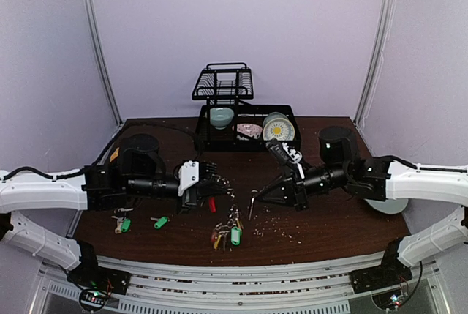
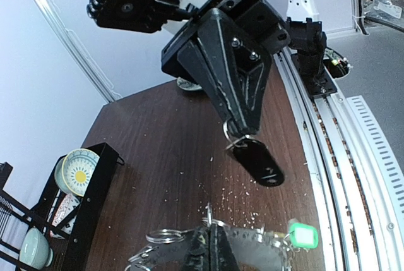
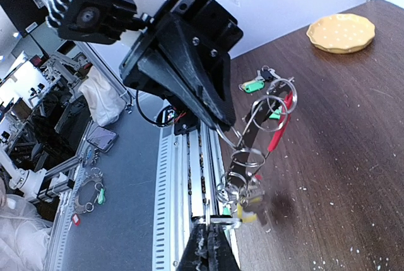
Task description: Put the keys on the keyring
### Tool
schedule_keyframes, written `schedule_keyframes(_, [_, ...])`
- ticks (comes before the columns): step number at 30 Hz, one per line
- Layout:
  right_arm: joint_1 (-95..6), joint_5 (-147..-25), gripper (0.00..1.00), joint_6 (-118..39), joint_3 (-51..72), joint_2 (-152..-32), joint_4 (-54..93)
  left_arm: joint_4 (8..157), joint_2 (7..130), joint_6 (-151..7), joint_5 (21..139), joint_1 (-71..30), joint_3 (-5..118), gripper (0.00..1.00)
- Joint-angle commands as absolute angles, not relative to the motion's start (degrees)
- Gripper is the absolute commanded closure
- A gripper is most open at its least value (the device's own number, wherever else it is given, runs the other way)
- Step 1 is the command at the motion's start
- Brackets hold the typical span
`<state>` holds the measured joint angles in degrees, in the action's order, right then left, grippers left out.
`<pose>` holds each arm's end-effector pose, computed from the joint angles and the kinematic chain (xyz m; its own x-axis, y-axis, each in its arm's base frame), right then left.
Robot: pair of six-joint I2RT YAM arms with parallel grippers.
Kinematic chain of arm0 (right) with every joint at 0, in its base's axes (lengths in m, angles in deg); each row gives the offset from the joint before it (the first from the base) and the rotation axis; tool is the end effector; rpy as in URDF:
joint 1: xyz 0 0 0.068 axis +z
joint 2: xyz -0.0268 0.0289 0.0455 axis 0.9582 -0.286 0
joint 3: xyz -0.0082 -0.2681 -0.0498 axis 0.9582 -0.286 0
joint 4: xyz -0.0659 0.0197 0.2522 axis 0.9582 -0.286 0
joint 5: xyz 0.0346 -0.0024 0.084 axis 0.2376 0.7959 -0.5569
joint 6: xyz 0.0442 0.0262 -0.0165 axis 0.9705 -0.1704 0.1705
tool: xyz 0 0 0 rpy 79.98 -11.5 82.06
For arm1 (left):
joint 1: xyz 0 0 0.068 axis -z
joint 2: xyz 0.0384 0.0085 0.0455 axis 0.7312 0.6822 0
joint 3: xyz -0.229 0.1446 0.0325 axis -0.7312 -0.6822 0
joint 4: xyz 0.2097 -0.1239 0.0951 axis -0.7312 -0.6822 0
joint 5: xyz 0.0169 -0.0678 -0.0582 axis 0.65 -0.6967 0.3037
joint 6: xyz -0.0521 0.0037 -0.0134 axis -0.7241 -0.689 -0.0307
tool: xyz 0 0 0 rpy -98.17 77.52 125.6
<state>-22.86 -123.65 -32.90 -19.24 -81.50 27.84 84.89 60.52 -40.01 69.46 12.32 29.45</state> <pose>0.1552 0.2284 0.2869 -0.4008 -0.2351 -0.8855 -0.9078 -0.0286 0.4184 0.1284 -0.2386 0.2843 0.1785 0.3323 -0.9261 0.9668 0.1158 0.2279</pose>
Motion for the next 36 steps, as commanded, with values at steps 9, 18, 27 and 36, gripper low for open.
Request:
schedule_keyframes(9, [-22.30, -126.54, 1.00, -38.79, -14.24, -79.33, 22.37, 90.59, 60.25, -39.55, 68.78, 14.27, 32.46, 1.00])
schedule_keyframes(18, [-22.18, -125.96, 1.00, -40.36, -14.78, -80.62, 22.01, 102.32, 59.90, -47.98, 65.42, 14.27, 28.69, 1.00])
schedule_keyframes(27, [-22.30, -126.49, 1.00, -38.91, -16.98, -77.68, 23.98, 110.12, 60.69, -55.36, 65.04, 14.19, 26.61, 1.00])
schedule_keyframes(36, [-23.62, -117.94, 1.00, -36.94, -18.33, -82.60, 8.71, 101.26, 60.77, -50.13, 68.75, 14.19, 29.00, 1.00])
